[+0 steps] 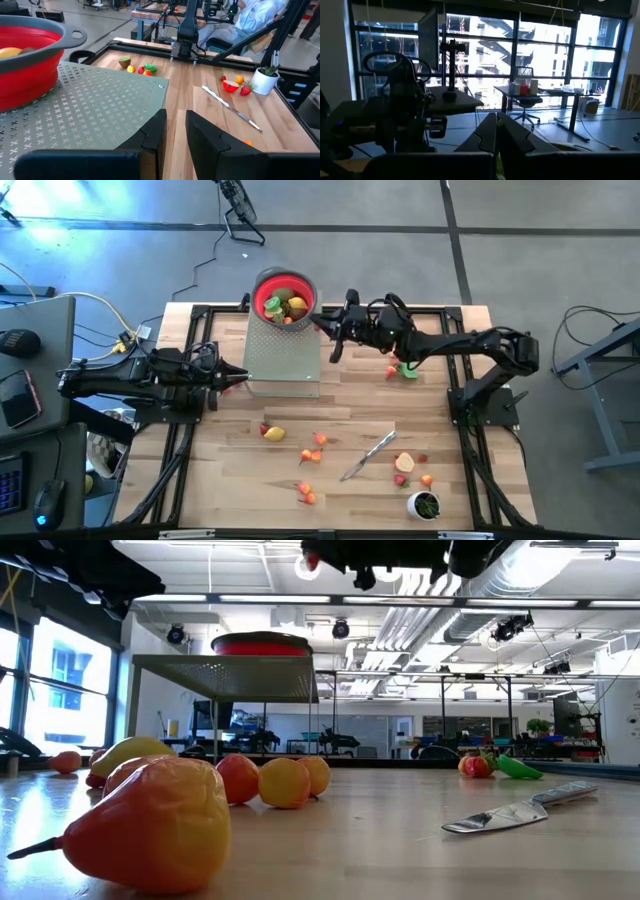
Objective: Pick & Place Fruit
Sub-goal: Put the strawberry into the red strainer on the shelf
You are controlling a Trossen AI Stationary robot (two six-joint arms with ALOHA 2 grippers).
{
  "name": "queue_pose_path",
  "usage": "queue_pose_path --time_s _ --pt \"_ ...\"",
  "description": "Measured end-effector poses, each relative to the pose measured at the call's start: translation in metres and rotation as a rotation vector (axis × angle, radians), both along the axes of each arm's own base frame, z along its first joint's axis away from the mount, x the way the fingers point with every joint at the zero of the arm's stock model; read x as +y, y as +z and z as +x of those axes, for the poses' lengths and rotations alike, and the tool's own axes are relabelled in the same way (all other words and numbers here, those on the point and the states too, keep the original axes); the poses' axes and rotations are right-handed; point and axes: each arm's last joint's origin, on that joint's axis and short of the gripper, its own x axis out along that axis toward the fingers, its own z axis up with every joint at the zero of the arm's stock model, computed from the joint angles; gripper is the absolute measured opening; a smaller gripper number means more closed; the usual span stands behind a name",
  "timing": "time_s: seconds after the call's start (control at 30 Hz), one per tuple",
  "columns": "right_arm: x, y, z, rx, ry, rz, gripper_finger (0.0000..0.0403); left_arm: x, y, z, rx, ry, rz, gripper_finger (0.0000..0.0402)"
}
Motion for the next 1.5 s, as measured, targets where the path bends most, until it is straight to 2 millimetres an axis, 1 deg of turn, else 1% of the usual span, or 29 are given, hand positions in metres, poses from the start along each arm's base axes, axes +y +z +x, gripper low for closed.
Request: queue_pose_path --time_s 0.2,0.33,0.47,0.7,0.83,0.93,1.07,1.27,1.5 --pt "-0.013 0.005 0.023 0.064 -0.029 -0.041 0.0003 0.0 0.0 0.0 0.001 -0.001 0.0 0.0067" --pt "-0.023 0.001 0.033 0.078 -0.046 -0.053 0.0003 0.0 0.0 0.0 0.004 0.0 0.0 0.0067" --pt "-0.041 -0.007 0.036 0.099 -0.088 -0.044 0.0003 0.0 0.0 0.0 0.003 -0.001 0.0 0.0067" --pt "-0.069 -0.022 0.035 0.122 -0.145 -0.011 0.0003 0.0 0.0 0.0 -0.001 -0.001 -0.001 0.0067" --pt "-0.082 -0.032 0.036 0.119 -0.139 -0.009 0.0003 0.0 0.001 0.0 -0.002 -0.001 -0.001 0.0067" --pt "-0.087 -0.038 0.037 0.116 -0.139 -0.012 0.0003 0.0 0.001 0.0 -0.003 -0.001 -0.001 0.0067" --pt "-0.094 -0.038 0.034 0.113 -0.155 -0.013 0.0003 0.0 0.001 0.0 -0.003 -0.001 -0.001 0.0067" --pt "-0.096 -0.038 0.033 0.118 -0.163 -0.013 0.0003 0.0 0.001 0.0 -0.003 -0.001 -0.001 0.0067" --pt "-0.101 -0.057 0.043 0.126 -0.161 -0.015 0.0003 0.0 0.001 0.0 -0.003 -0.001 -0.001 0.0067"
